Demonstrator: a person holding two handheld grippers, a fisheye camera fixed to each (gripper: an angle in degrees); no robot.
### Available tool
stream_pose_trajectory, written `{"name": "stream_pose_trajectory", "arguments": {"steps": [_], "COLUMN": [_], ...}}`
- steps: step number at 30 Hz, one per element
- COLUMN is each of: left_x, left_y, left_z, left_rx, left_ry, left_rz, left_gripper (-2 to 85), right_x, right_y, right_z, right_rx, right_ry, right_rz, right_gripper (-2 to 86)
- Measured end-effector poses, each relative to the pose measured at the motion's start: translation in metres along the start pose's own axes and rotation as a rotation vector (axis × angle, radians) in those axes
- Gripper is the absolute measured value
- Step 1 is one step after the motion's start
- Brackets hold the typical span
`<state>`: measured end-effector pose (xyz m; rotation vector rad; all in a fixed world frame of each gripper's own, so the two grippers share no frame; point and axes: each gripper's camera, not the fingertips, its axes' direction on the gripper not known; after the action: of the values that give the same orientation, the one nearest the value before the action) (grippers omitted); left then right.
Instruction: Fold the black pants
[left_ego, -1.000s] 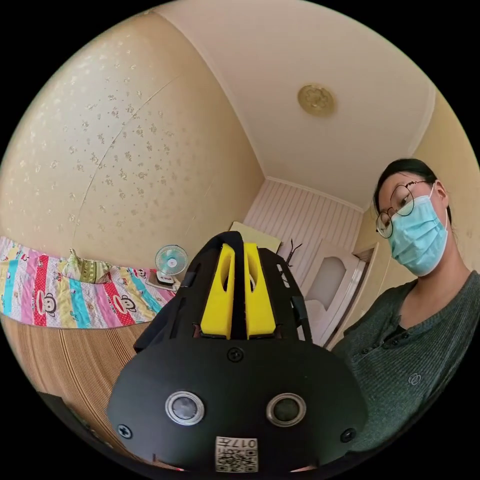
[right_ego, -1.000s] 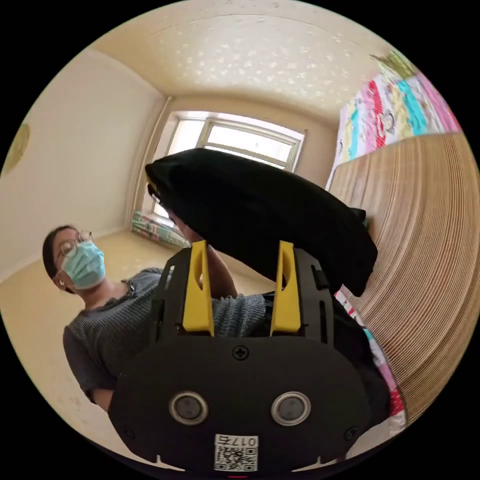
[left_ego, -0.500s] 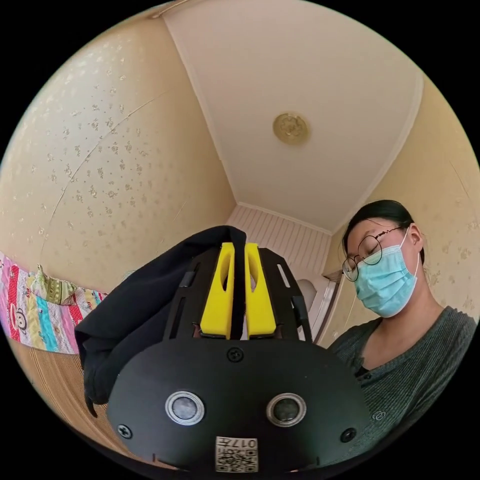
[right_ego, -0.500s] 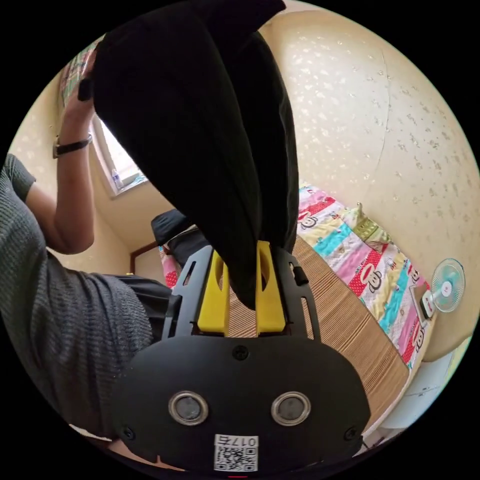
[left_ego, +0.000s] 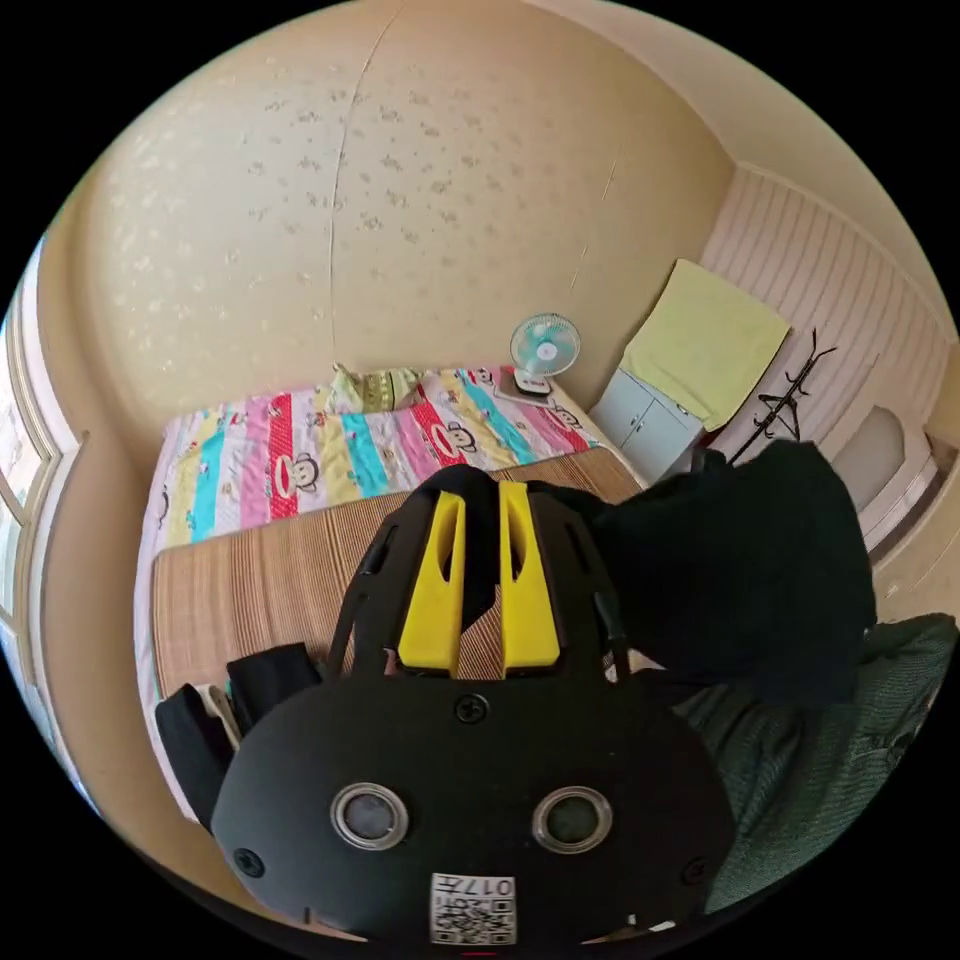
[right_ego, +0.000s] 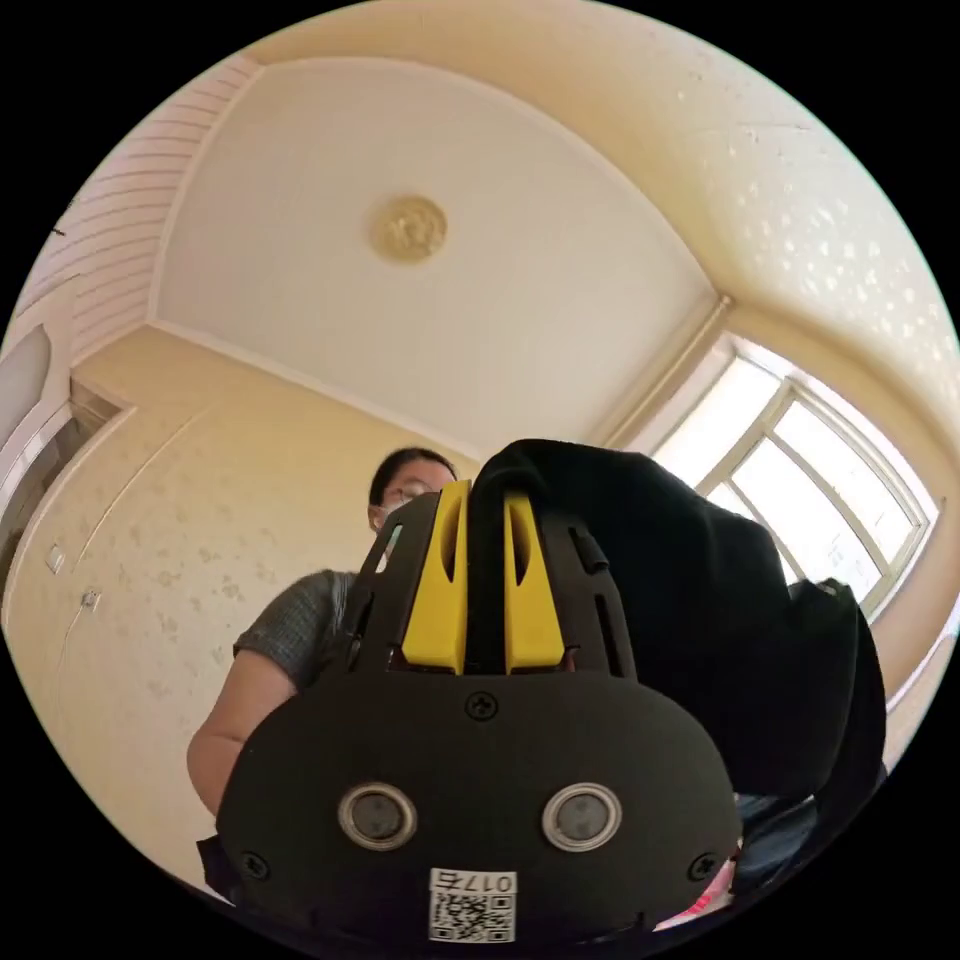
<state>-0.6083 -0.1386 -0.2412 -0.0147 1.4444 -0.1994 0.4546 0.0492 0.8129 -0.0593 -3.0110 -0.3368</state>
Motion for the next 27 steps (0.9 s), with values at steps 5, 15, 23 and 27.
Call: {"name": "stream_pose_trajectory", "arguments": {"steps": [5,15,23,27], "left_x": [-0.021,-0.036,-0.066,-0.047], "left_y": [0.038,0.066,0.083,0.098], "left_z": [0.081,0.083,0.075,0.066], "left_rx": [-0.110,-0.257,-0.116,0.087], "left_ry": [0.361,0.461,0.715,0.641], "left_rz": [-0.129,-0.204,-0.317,-0.327], "left_gripper": [7.7,8.9,8.8,3.9], "right_x": [-0.039,-0.052,-0.057,-0.075], "right_y": [-0.015,-0.017,-0.018,-0.050], "right_z": [-0.071,-0.137,-0.182,-0.192], "right_rx": [0.171,0.217,0.301,0.232], "right_ry": [0.007,0.005,-0.147,-0.092], "right_rz": [0.026,0.245,0.189,0.150], "right_gripper": [2.4,2.5,3.0,3.6]}}
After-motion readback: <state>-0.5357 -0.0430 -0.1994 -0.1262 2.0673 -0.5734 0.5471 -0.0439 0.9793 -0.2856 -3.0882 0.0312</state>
